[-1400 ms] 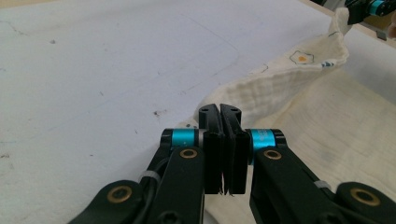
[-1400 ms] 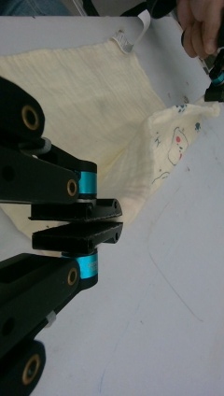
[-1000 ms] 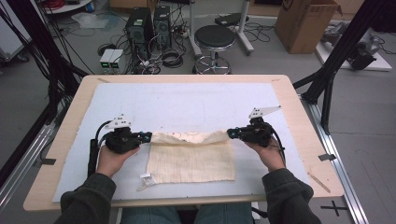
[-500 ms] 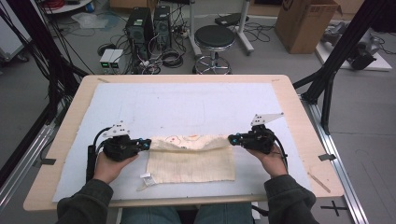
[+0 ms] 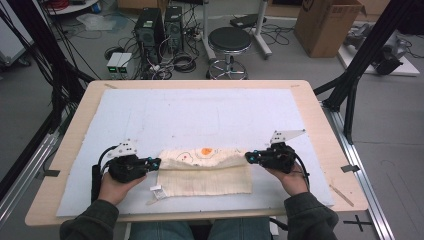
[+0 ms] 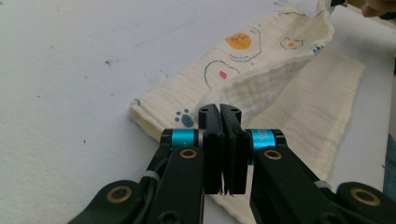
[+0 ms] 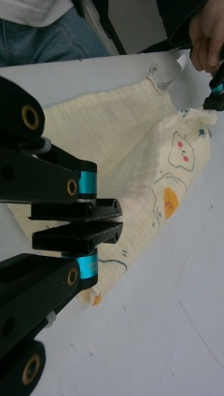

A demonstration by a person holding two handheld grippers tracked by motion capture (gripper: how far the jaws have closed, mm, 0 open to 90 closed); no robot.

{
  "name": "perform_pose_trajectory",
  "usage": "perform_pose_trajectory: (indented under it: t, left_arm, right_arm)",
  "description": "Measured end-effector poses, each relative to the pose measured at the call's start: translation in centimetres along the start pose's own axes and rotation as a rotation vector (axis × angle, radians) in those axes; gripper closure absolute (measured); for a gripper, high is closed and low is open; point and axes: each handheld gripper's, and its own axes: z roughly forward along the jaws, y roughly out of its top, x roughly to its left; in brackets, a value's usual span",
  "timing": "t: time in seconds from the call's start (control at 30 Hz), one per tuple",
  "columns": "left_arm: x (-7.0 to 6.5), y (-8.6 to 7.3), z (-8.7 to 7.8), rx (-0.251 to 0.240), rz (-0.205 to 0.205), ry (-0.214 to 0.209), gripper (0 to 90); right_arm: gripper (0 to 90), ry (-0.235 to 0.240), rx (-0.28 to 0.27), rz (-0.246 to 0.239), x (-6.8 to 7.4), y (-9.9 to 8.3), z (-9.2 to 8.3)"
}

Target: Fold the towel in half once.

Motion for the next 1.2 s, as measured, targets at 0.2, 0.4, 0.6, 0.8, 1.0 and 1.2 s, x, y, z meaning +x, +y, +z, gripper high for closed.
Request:
perform_pose_trajectory:
  t: [0.2,0.4,0.6,0.8,1.0,1.2]
  left_arm:
    - [-0.3,-1.0,-0.3,0.010,0.013,-0.011,87.2]
    - [-0.7,-1.6,-0.6,0.011,0.016,-0.026,87.2]
    - [-1.3,-1.8,-0.8,0.021,0.025,-0.039,87.2]
    - [-1.7,-2.3,-1.3,0.041,0.031,-0.064,87.1]
    - [-2.1,-2.6,-1.7,0.049,0.032,-0.121,81.1]
    - [-2.0,-2.2,-2.0,-0.010,0.025,-0.149,68.6]
  right_arm:
    - [86.1,0.003,0.012,-0.009,0.7,-0.5,0.1]
    - [86.0,0.001,0.028,-0.002,0.9,-1.5,0.1]
    - [85.8,0.005,0.026,-0.005,1.5,-1.9,-0.1]
    - [85.7,0.011,0.033,-0.016,2.2,-2.2,-0.2]
    - [81.3,0.036,0.061,-0.009,2.7,-2.7,-0.2]
    - [72.1,0.077,0.023,-0.013,3.0,-2.6,-1.1]
